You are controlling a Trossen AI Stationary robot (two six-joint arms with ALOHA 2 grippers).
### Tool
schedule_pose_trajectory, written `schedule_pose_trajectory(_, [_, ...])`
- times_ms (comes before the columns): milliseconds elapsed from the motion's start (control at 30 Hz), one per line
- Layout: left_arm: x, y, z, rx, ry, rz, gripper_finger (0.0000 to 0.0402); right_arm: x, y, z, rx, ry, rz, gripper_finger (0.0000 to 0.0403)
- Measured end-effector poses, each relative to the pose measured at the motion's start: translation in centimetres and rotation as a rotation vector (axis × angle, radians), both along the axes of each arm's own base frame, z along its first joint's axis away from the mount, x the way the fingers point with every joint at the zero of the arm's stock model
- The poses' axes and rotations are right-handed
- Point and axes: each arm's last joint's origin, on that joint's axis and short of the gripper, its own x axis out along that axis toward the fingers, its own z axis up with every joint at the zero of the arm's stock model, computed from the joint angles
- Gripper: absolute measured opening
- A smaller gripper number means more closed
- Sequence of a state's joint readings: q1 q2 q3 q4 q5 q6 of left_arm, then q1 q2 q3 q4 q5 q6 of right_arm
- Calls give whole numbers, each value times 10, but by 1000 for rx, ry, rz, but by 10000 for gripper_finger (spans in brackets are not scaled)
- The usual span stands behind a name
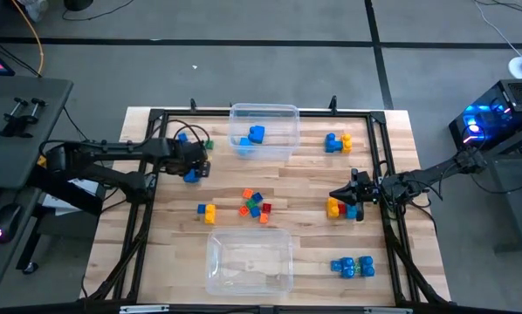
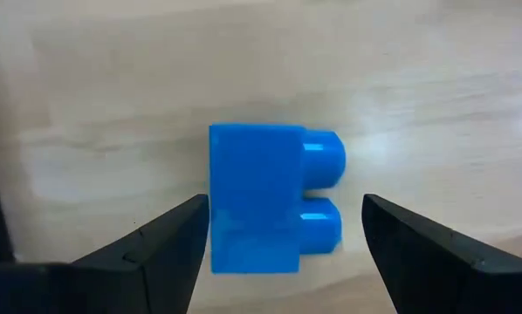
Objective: Sort blocks by size
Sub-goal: Put the large blue game piece into the top transparent bin
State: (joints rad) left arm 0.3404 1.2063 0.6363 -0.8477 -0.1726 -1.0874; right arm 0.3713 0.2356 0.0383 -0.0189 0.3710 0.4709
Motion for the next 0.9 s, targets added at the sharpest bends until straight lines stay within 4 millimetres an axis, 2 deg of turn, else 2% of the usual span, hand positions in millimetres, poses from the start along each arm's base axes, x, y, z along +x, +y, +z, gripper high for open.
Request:
schedule_pose_trajectory(300, [-10,15,-13,-62,51,-15,284,0,0,0,0,0,0,2])
schedule_pose_trajectory(633, [-7,22,-17,-93,18,-51,281,0,0,0,0,0,0,2])
schedule_pose_trajectory(900, [-7,21,-17,-129,-1,-48,212,0,0,0,0,0,0,2])
